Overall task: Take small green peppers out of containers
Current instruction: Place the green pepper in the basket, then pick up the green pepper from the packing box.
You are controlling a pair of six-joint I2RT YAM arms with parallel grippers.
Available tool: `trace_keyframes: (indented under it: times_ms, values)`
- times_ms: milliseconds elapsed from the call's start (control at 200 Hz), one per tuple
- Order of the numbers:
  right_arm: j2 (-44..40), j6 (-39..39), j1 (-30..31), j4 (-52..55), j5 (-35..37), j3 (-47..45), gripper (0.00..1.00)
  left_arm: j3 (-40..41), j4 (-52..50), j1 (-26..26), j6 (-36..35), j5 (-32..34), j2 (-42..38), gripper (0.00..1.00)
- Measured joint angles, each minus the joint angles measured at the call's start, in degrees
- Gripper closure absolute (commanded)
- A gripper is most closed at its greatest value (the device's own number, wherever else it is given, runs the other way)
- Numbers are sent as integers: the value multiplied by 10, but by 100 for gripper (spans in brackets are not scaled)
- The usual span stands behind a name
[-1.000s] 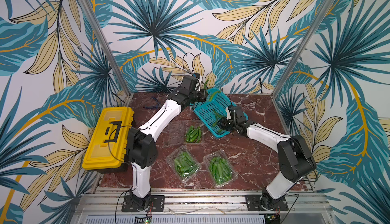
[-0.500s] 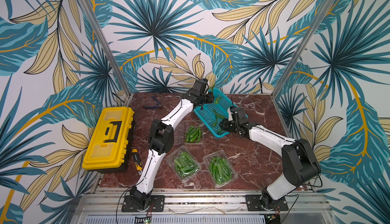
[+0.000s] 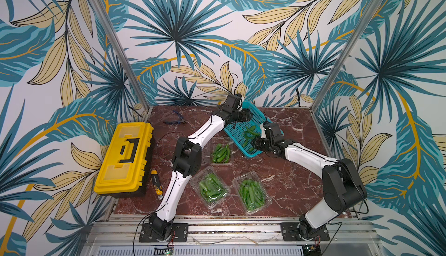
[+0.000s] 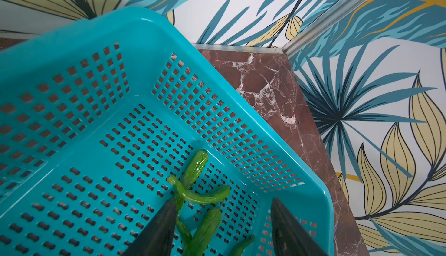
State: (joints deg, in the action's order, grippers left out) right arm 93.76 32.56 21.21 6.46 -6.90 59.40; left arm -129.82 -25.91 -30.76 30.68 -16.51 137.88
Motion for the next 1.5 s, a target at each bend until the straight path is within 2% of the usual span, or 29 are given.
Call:
trace_keyframes:
  times_ms: [110, 220, 376, 536, 671, 791, 1097, 1502]
  values:
    - [0, -3, 4, -2, -11, 0, 74, 32, 1, 1, -1, -3, -16, 33]
    - [0, -21, 29, -8, -22, 0, 73, 97, -1, 5, -2, -1, -68, 31]
    - [4, -66, 99, 0, -22, 26, 72, 260, 31, 34, 14, 22, -227, 27]
    - [66, -93, 150, 8, -46, 114, 71, 395, 70, 104, 45, 59, -363, 27]
    - [139, -110, 172, 38, -61, 174, 70, 492, 81, 155, 67, 80, -392, 26]
    - [196, -125, 187, 93, -63, 228, 70, 560, 71, 163, 75, 88, -388, 25]
    - [290, -129, 196, 189, -36, 339, 70, 601, 66, 158, 88, 76, -382, 25]
    - [323, -124, 197, 243, -1, 369, 69, 605, 67, 155, 88, 66, -382, 25]
